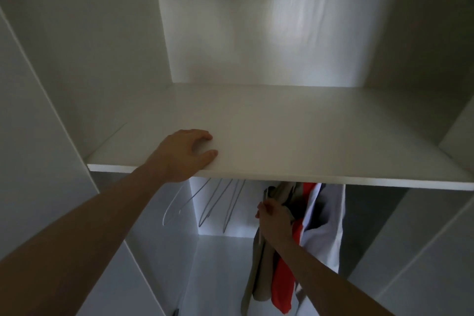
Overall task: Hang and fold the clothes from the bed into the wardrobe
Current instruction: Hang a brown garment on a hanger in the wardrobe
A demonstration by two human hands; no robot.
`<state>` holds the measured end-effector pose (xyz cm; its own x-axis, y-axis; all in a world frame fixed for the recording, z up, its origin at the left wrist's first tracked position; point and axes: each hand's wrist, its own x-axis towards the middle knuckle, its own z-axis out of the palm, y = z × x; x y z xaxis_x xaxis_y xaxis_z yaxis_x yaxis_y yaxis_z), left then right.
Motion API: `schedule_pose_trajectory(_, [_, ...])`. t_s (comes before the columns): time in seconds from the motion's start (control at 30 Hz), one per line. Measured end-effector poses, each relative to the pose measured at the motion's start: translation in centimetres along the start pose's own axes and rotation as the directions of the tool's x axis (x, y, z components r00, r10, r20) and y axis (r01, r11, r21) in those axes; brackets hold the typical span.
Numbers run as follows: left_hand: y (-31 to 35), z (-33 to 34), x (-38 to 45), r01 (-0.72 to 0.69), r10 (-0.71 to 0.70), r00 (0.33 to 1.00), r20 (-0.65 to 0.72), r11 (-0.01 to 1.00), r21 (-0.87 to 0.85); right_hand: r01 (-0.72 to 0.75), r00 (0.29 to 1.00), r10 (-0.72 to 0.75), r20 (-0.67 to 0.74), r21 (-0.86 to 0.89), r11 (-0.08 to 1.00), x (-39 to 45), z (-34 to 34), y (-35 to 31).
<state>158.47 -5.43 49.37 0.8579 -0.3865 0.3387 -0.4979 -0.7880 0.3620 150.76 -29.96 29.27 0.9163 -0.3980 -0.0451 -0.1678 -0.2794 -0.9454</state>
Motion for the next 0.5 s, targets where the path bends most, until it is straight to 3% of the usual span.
schedule_pose_trajectory(0.2, [-0.2, 0.0, -0.1, 0.022, -0.021, 0.999, 0.026, 1.000, -0.014, -0.062, 0.998, 0.063, 0.002, -0.099, 0.993, -1.7, -2.2, -0.7])
schedule_pose_trajectory(0.3, [-0.2, 0.1, -0.1, 0.022, -0.021, 1.000, 0.016, 0.999, -0.024, 0.002, 1.000, -0.003, -0.021, -0.036, 0.999, -4.1, -2.8, -0.3])
schedule_pose_trajectory(0.4, [0.1, 0.0, -0.3, 0.003, -0.004, 1.000, -0.030, 0.999, -0.050, 0.016, 0.999, -0.013, 0.033, -0.107, 0.994, -7.4, -4.4, -0.4])
schedule_pose_trajectory(0.5, [0.6, -0.4, -1.2, -0.003, -0.003, 0.994, -0.106, 0.998, -0.062, -0.057, 0.996, 0.059, 0.060, -0.042, 0.997, -11.2, -6.7, -0.6])
